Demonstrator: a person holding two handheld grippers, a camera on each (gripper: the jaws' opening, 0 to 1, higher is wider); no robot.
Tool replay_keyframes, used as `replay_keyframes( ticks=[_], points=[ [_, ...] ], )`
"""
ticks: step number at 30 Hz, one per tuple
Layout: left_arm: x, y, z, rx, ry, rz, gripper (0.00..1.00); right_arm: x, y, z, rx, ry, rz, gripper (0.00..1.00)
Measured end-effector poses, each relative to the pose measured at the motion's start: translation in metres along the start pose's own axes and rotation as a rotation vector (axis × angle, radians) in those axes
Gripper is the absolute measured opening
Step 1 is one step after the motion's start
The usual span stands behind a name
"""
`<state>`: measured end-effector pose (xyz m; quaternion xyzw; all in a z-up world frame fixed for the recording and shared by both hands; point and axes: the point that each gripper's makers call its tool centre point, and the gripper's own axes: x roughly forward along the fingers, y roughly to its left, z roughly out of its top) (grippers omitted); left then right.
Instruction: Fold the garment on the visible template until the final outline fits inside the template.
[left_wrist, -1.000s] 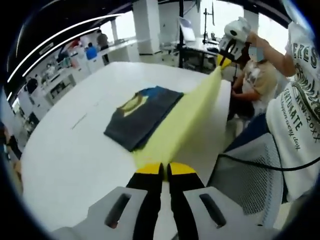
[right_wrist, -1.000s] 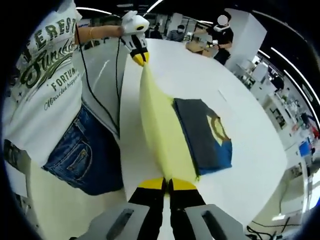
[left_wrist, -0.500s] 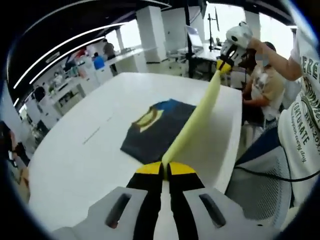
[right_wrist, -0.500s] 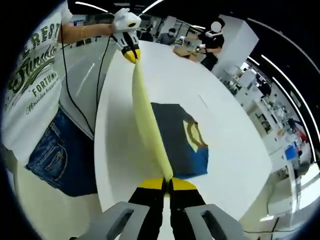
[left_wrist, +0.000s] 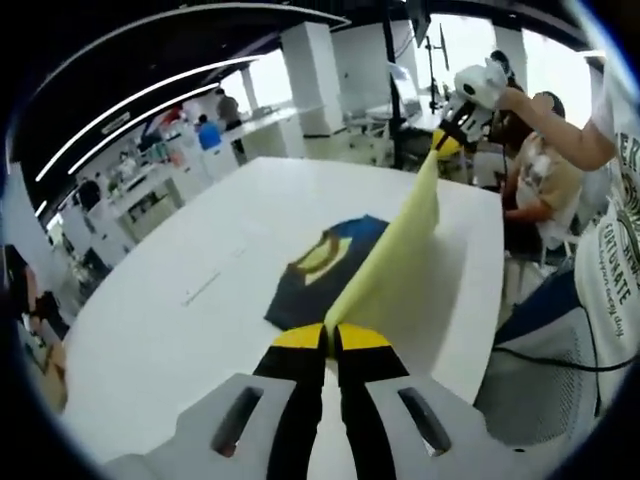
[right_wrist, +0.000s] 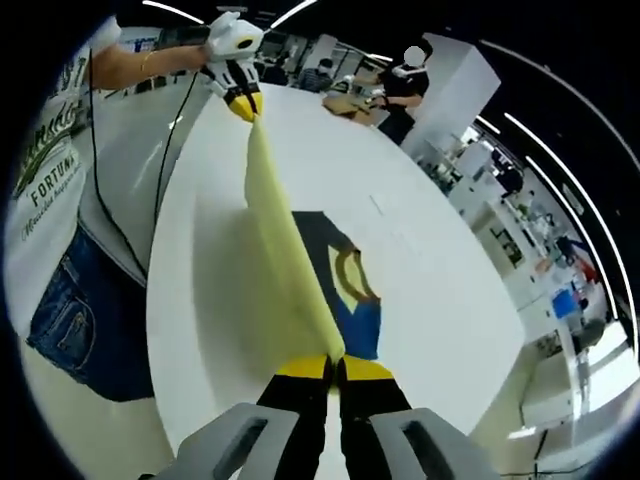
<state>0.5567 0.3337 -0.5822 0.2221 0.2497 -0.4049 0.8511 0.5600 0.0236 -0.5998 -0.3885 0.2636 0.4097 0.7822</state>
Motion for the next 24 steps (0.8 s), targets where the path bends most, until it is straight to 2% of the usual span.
replay_keyframes(
  ticks=[6, 11, 16, 21, 24],
  points=[
    [0.014, 0.02, 0.01, -0.013, -0.021, 0.025, 0.01, 0.015, -0.025, -0.001, -0.013, 0.023, -0.078, 0.0],
    [0.027, 0.033, 0.013, 0.007, -0.007, 0.053, 0.01, 0.029, -0.043, -0.003, -0.015, 0.036, -0.123, 0.0],
    [0.042, 0.049, 0.016, -0.008, -0.015, 0.073, 0.01, 0.046, -0.061, -0.009, 0.005, 0.041, -0.166, 0.0],
    [0.061, 0.065, 0.011, -0.055, -0.015, 0.083, 0.01, 0.064, -0.072, -0.015, 0.029, 0.046, -0.178, 0.0],
    [0.073, 0.072, 0.006, -0.165, -0.009, 0.063, 0.01, 0.075, -0.076, -0.019, 0.045, 0.053, -0.176, 0.0]
  ],
)
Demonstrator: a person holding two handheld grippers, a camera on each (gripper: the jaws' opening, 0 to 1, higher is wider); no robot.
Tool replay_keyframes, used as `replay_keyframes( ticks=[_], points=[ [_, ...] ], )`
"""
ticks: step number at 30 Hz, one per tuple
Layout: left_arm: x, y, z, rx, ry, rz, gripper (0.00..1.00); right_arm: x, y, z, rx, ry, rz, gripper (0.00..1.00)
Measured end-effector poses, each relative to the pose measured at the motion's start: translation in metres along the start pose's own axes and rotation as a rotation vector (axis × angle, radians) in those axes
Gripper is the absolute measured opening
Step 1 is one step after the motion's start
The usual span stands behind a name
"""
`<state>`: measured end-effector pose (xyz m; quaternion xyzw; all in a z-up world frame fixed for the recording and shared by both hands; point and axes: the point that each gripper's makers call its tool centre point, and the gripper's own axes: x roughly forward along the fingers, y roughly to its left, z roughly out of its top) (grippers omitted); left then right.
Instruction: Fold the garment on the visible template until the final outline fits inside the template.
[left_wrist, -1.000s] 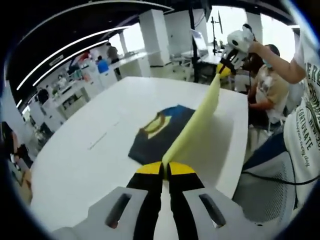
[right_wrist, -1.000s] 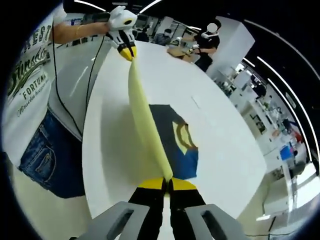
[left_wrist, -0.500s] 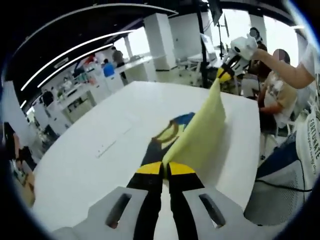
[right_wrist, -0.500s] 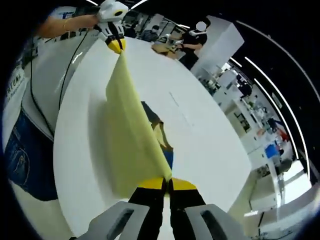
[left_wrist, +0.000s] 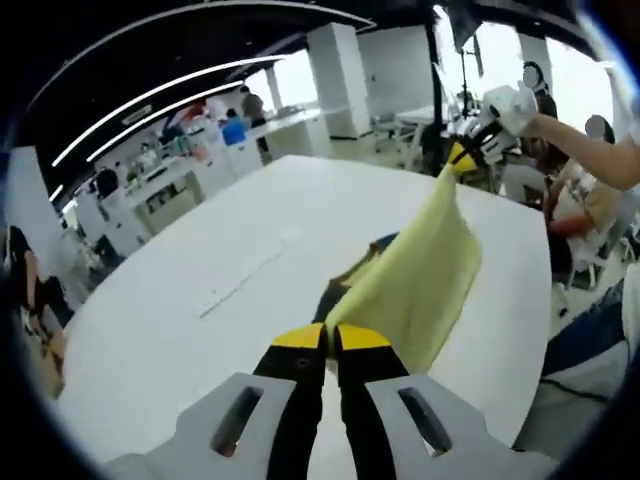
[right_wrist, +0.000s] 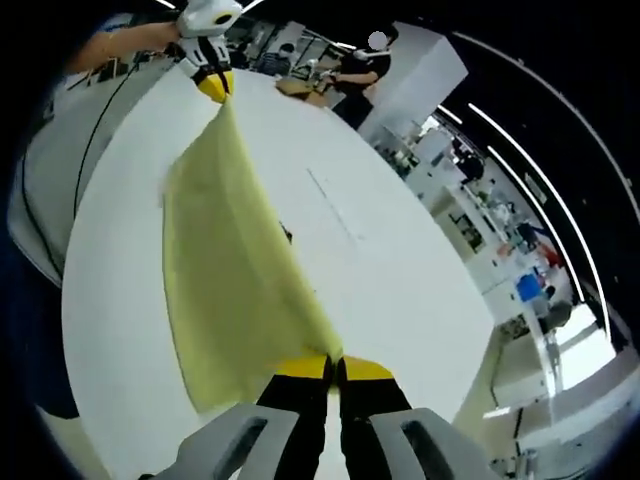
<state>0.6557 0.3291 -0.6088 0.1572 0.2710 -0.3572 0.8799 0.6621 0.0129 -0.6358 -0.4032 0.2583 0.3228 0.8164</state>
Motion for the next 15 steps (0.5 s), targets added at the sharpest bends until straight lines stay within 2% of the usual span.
replay_keyframes(
  ticks=[1, 3, 5, 6, 7, 11, 15],
  points=[
    [0.006, 0.004, 0.001, -0.044, -0.019, -0.009, 0.01, 0.004, -0.001, -0.002, 0.004, 0.006, 0.0, 0.0],
    [0.014, 0.011, -0.002, -0.057, -0.017, -0.024, 0.01, 0.013, -0.002, -0.006, 0.01, 0.018, 0.0, 0.0],
    [0.021, 0.014, -0.005, -0.03, -0.015, -0.026, 0.01, 0.021, -0.002, -0.008, 0.023, 0.018, 0.004, 0.0],
    [0.027, 0.017, -0.01, -0.022, -0.004, -0.018, 0.01, 0.026, -0.002, -0.008, 0.032, 0.013, 0.008, 0.0],
    [0.033, 0.02, -0.018, -0.038, 0.031, -0.014, 0.01, 0.03, -0.002, -0.008, 0.039, 0.007, 0.008, 0.0],
    [0.053, 0.027, -0.031, -0.037, 0.06, -0.013, 0.01, 0.053, -0.003, -0.014, 0.056, 0.011, 0.022, 0.0],
    [0.076, 0.036, -0.052, -0.052, 0.095, -0.014, 0.01, 0.076, 0.001, -0.02, 0.085, 0.027, 0.037, 0.0]
  ],
)
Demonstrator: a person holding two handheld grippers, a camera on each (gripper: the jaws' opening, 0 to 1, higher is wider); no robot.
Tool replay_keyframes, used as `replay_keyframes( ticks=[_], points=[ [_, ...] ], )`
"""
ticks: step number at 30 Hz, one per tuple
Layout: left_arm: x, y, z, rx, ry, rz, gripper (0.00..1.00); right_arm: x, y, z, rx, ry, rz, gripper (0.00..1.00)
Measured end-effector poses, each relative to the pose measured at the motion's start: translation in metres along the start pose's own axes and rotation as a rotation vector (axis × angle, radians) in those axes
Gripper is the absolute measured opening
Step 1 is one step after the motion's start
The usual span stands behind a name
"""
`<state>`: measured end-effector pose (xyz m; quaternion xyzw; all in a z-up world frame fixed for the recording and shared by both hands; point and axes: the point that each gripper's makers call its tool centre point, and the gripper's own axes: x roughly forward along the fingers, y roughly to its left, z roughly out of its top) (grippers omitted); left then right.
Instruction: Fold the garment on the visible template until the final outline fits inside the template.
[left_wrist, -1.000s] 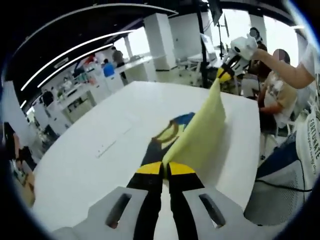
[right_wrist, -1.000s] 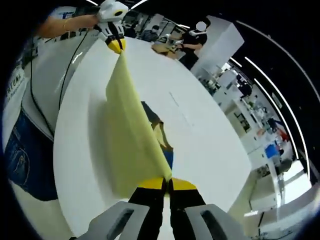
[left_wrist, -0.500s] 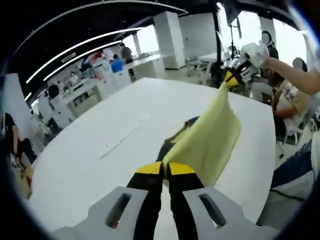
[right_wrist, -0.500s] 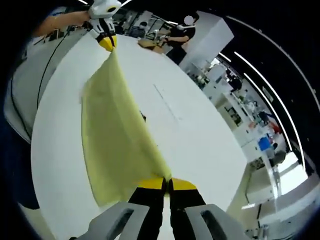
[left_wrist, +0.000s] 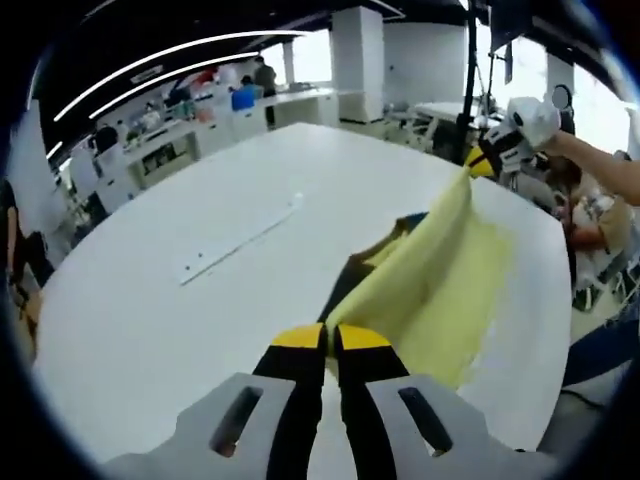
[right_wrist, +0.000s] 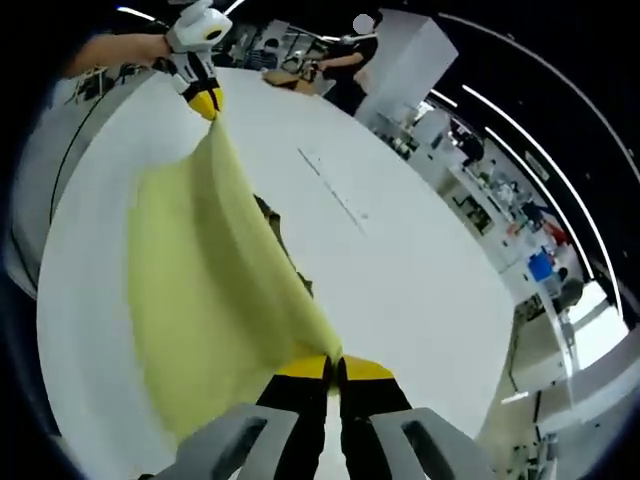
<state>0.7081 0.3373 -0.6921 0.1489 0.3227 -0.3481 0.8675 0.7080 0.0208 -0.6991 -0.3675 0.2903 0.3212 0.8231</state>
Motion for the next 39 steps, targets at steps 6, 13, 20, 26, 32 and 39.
replay_keyframes(
  ticks=[6, 13, 20, 26, 32, 39],
  points=[
    [0.027, 0.019, -0.022, -0.104, 0.02, 0.046, 0.0, 0.033, -0.002, -0.011, 0.058, 0.024, 0.006, 0.0],
    [0.039, 0.034, -0.035, -0.148, 0.034, 0.069, 0.0, 0.056, 0.001, -0.022, 0.081, 0.056, 0.026, 0.0],
    [0.046, 0.036, -0.04, -0.135, 0.034, 0.059, 0.0, 0.069, 0.006, -0.035, 0.081, 0.093, 0.057, 0.0],
    [0.045, 0.031, -0.029, -0.041, 0.015, 0.026, 0.0, 0.065, 0.007, -0.035, 0.096, 0.085, 0.084, 0.07],
    [0.049, 0.02, -0.027, 0.162, 0.032, -0.023, 0.31, 0.058, 0.016, -0.035, 0.06, 0.078, 0.121, 0.23],
    [0.064, 0.026, -0.041, 0.244, 0.115, 0.027, 0.23, 0.065, 0.012, -0.039, 0.004, 0.089, 0.075, 0.21]
  ],
)
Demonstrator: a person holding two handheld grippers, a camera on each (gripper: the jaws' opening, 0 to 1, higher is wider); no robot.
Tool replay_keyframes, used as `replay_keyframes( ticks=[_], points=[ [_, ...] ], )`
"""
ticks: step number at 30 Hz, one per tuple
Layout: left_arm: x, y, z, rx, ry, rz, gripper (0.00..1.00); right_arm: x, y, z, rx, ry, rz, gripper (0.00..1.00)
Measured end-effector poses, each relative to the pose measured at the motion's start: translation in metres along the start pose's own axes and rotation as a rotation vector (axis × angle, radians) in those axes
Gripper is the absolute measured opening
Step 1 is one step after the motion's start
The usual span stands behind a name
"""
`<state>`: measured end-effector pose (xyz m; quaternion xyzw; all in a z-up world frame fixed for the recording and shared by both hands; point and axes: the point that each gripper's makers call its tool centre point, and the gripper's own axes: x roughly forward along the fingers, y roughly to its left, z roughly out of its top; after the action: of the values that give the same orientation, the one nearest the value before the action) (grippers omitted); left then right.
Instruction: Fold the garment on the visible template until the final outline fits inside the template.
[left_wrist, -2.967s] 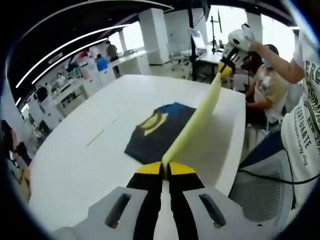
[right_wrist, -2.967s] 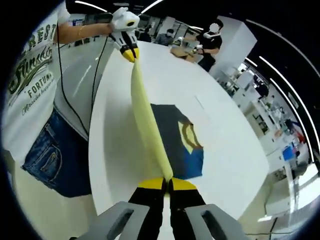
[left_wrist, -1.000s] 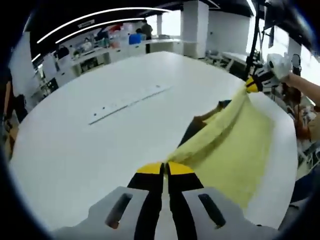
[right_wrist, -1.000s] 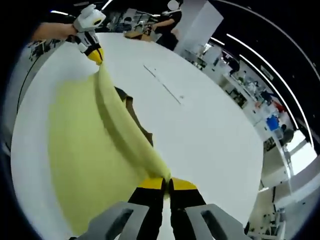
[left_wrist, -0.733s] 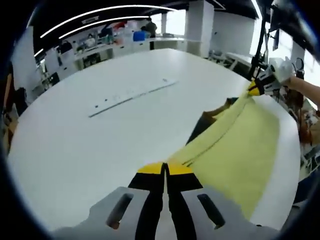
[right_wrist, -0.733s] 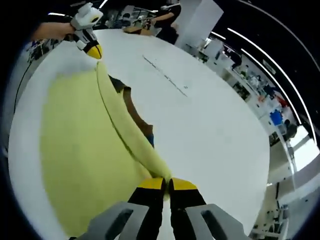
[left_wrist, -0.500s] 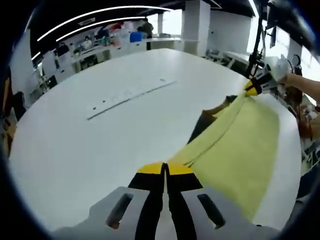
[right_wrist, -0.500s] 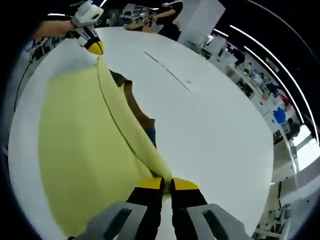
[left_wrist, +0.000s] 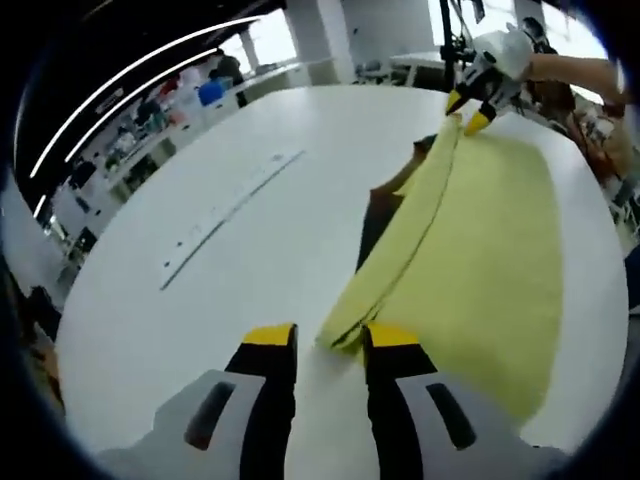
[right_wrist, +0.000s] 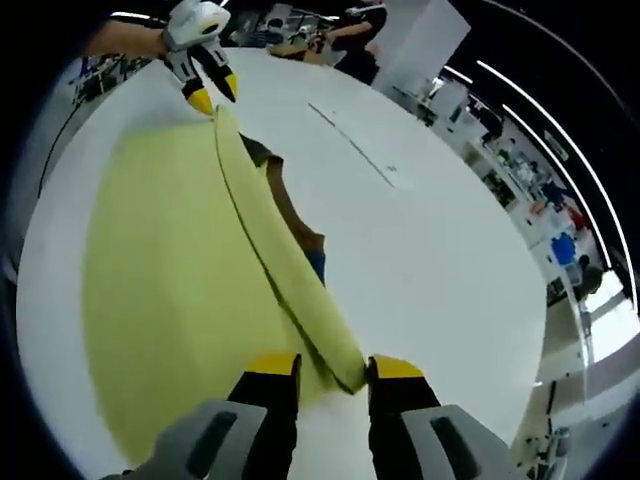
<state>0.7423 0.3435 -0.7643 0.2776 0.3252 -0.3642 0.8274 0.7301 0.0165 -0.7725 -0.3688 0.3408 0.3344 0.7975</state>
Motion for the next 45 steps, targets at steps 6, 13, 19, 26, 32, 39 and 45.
replay_keyframes(
  ticks=[6, 13, 19, 26, 32, 39, 45],
  points=[
    [0.005, -0.001, -0.004, 0.014, 0.004, -0.003, 0.19, 0.003, -0.005, -0.001, -0.026, 0.001, -0.036, 0.1],
    [0.001, -0.014, -0.011, 0.12, 0.015, -0.05, 0.21, 0.005, 0.001, -0.008, -0.057, 0.008, -0.03, 0.05],
    [0.004, -0.004, -0.01, 0.095, 0.008, -0.004, 0.11, 0.007, 0.002, -0.007, -0.052, 0.003, -0.037, 0.0],
    [0.004, -0.004, 0.003, -0.013, -0.076, 0.001, 0.02, 0.0, -0.006, 0.003, 0.125, -0.054, -0.049, 0.0],
    [0.005, 0.012, 0.004, -0.348, -0.131, 0.056, 0.02, 0.003, -0.023, 0.005, 0.456, -0.115, -0.064, 0.0],
    [0.008, 0.024, 0.007, -0.406, -0.143, 0.135, 0.03, 0.013, -0.029, 0.006, 0.531, -0.11, -0.109, 0.01],
    [0.0, 0.029, 0.011, -0.409, -0.153, 0.155, 0.1, 0.008, -0.035, 0.005, 0.588, -0.115, -0.12, 0.17]
  ],
)
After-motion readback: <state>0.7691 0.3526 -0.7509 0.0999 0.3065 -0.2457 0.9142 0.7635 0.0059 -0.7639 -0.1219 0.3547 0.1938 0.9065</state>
